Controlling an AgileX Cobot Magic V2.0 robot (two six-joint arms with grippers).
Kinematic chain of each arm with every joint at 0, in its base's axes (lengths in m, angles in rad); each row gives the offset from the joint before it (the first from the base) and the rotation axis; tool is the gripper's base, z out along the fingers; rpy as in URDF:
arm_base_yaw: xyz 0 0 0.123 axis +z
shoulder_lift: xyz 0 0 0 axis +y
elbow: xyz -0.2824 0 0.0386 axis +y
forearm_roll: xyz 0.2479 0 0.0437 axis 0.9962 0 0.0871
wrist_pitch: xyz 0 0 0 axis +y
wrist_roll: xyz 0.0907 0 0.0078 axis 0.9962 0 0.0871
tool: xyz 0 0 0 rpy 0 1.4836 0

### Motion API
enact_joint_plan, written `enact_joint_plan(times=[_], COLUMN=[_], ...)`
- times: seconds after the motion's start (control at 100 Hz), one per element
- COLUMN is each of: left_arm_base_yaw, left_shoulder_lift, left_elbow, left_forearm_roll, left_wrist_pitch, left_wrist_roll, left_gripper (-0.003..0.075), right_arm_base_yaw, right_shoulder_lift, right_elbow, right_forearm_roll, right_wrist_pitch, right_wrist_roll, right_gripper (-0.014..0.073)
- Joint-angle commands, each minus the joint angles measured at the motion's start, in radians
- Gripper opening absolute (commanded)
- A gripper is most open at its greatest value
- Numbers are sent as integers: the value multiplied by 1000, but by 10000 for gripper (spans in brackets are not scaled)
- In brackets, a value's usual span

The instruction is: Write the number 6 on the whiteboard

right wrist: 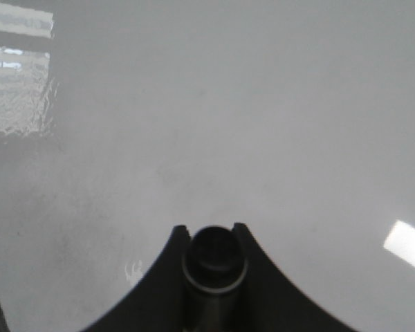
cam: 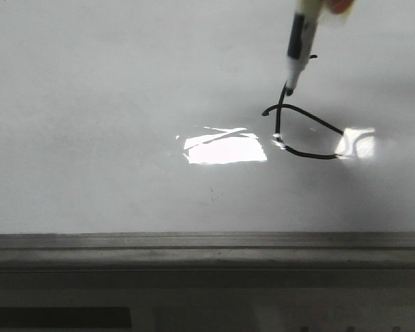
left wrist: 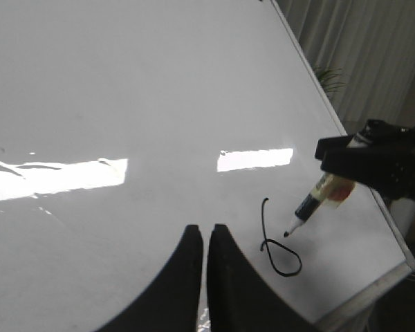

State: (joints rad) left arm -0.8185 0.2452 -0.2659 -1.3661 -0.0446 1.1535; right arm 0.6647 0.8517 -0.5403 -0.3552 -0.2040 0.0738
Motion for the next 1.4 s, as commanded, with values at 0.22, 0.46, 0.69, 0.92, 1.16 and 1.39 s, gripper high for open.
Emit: enact_joint_plan(times=[0.22,0.46,0.69,0.92,1.16,1.39], left_arm_base_yaw=[1,-2,-2,-2,-2,-2], left_shoulder_lift=[349,651,766,780,782,795], left_elbow=[-161,-339,-365,-365,-365,-365], left_forearm_roll=[179,137,-340,-420,-368,-350], left_wrist_pitch=[306,470,615,726,733,735], left_wrist_roll=[-1,187,624,670,670,670], left_gripper=[329,347,347,347,223,38], right_arm_base_yaw=[95,266,406,443,443,444], right_shoulder_lift=[-183,-146,-77,-29,-5,-3], right_elbow=[-159,-164,-164,-164,-164,-164], right_forearm_roll=[117,129,125,120,120,120], right_wrist_pitch=[378,388,313,193,152,156], right_wrist_roll=[40,40,40,40,40,40], right_gripper=[-64,-64,-64,-64,-64,-64])
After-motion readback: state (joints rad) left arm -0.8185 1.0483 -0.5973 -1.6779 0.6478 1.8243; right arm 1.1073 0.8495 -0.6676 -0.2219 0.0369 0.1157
